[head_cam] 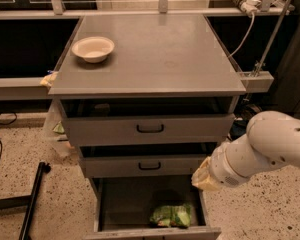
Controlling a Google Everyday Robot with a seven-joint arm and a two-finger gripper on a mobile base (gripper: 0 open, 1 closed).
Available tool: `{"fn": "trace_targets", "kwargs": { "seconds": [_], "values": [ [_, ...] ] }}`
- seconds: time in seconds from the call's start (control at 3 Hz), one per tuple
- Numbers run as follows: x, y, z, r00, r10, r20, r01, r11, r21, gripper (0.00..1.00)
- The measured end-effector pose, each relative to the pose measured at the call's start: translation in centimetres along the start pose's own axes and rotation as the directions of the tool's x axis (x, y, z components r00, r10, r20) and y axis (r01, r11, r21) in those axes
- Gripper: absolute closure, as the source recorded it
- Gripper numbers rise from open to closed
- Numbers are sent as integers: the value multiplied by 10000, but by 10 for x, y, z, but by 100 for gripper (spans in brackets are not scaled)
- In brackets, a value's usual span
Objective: Pick green rice chip bag from bottom drawer and place on counter
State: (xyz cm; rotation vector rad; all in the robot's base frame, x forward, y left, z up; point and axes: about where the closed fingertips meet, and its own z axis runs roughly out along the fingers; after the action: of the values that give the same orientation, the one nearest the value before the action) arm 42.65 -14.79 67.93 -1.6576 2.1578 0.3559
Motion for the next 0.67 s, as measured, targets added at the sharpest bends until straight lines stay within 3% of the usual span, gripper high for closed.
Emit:
{"fn": "trace_targets", "kwargs": {
  "seconds": [0.33,0.67],
  "values": [
    [12,-2,6,9996,-181,-223,187,9995,260,100],
    [49,-10,47,9988,-448,-194,455,9983,359,100]
  ]
}}
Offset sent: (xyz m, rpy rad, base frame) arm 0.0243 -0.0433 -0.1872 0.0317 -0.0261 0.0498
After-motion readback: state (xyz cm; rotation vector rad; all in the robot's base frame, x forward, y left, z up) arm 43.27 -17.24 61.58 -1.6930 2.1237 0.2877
